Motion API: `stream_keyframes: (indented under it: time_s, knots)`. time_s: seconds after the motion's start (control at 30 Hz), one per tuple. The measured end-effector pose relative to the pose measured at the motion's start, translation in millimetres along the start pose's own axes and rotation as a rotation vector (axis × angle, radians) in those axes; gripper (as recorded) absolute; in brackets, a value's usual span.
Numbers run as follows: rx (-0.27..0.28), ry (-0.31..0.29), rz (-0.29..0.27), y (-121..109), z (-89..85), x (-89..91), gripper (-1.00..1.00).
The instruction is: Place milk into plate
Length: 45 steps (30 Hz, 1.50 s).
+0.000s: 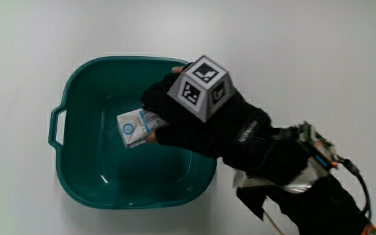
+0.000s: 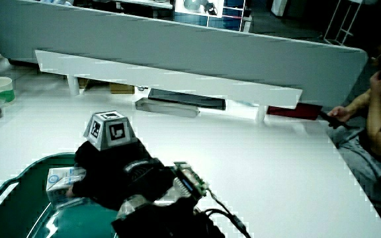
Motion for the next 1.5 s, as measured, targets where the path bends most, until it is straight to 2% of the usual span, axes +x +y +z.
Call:
stream_keyframes:
  time_s: [0.03, 0.17, 0.37, 0.6, 0.83, 0.9, 0.97, 1.03, 1.23, 1.37, 1.4, 1.43, 1.47, 1.5]
  knots:
    - [-0.002, -0.039, -0.016, 1, 0.4, -3.5, 0.00]
    - [-0.019, -0.023, -0.016, 13, -13.1, -2.3, 0.00]
    - [-0.053, -0.046, -0.019, 24, -26.1, -6.0, 0.00]
    - [-0.088, -0.041, -0.028, 33, -40.4, -3.1, 0.00]
    - [-0.106, -0.047, -0.038, 36, -46.1, -4.8, 0.00]
    - [-0.102, -0.026, -0.039, 36, -45.9, -3.3, 0.00]
    - [-0.102, -0.038, -0.052, 36, -46.2, -3.6, 0.00]
    - [-0.116, -0.022, -0.047, 36, -48.6, -1.9, 0.00]
    - [-0.141, 0.012, -0.052, 33, -52.8, 3.2, -0.30]
    - [-0.132, 0.037, -0.091, 27, -56.5, 11.8, -0.50]
    - [-0.154, 0.052, -0.069, 24, -55.2, 12.6, -0.55]
    - [-0.129, 0.065, -0.074, 20, -48.5, 11.6, -0.60]
    - [-0.160, 0.092, -0.059, 19, -50.0, 15.4, -0.65]
    - [-0.159, 0.132, -0.039, 16, -48.7, 18.4, -0.70]
